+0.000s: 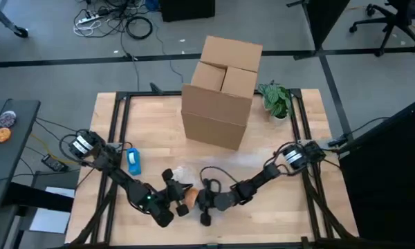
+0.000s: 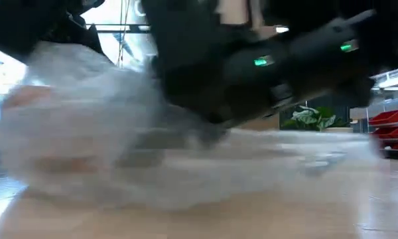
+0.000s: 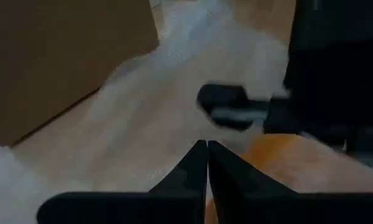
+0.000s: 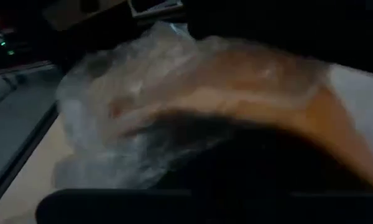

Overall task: Wrap mug
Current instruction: Wrap the orange mug using the transparent bubble wrap

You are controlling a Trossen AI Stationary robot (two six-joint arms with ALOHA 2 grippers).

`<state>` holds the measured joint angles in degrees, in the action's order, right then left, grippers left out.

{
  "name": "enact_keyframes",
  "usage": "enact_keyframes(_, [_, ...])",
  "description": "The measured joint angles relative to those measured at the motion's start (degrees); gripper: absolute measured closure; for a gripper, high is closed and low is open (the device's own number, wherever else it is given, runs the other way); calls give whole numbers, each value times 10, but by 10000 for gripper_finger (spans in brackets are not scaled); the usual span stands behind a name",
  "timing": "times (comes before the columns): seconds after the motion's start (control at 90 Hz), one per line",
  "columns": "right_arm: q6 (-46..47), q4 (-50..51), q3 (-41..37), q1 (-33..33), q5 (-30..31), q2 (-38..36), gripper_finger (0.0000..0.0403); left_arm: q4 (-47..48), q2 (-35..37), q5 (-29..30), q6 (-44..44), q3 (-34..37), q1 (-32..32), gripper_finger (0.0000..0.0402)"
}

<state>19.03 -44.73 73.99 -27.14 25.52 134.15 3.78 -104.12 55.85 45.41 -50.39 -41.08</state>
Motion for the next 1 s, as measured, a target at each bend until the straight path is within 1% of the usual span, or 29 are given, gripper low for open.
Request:
enact_keyframes(0.144, [-17, 20, 14, 0, 0, 1, 403, -2, 0, -2, 0, 0, 2, 402])
enact_keyframes(0.322, [-13, 113, -12, -10, 20, -51, 403, -6, 0, -7, 0, 0, 2, 402])
enact_keyframes(0.478, [-7, 233, -18, -31, 41, -106, 403, -10, 0, -9, 0, 0, 2, 402])
enact_keyframes(0.633, [16, 367, -18, -53, 79, -156, 403, -13, 0, -9, -1, 0, 2, 402])
enact_keyframes(0.756, [43, 449, -18, -68, 121, -174, 403, -13, 0, -9, -1, 0, 2, 402])
enact_keyframes(0.922, [83, 511, -19, -86, 188, -182, 403, -13, 0, -9, -1, 0, 2, 402])
enact_keyframes(1.0, [107, 531, -19, -88, 197, -176, 403, -13, 0, -9, -2, 0, 2, 402])
